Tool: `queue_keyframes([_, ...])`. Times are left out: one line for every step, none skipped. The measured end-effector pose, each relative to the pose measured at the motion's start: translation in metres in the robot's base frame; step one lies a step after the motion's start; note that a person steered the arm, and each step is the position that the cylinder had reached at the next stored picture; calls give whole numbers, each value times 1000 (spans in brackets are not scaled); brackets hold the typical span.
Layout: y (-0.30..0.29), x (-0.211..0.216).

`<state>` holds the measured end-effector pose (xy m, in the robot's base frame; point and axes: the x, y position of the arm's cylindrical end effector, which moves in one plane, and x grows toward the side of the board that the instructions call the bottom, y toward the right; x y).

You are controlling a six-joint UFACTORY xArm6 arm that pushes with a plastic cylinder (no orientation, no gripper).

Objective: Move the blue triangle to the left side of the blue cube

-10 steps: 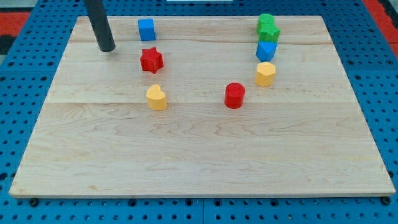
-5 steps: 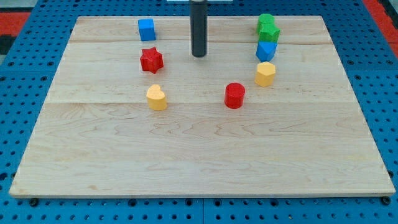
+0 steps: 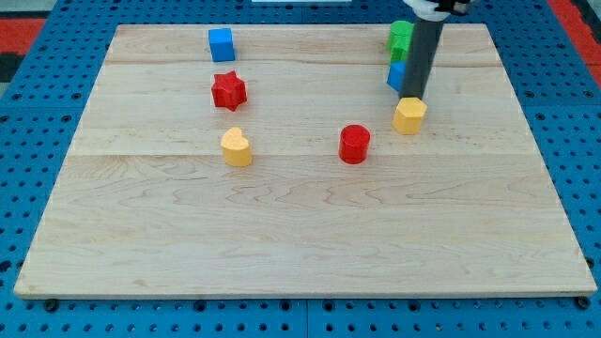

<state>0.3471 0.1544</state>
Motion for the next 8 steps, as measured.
queue_keyframes([34,-10])
queue_keyframes([41,-25])
queue_keyframes([-2,-39])
queue_keyframes([-54,-44])
queue_keyframes([-106,-44])
queue_keyframes([-140,-37])
queue_keyframes([-155,-27])
queue_keyframes([-195,-39])
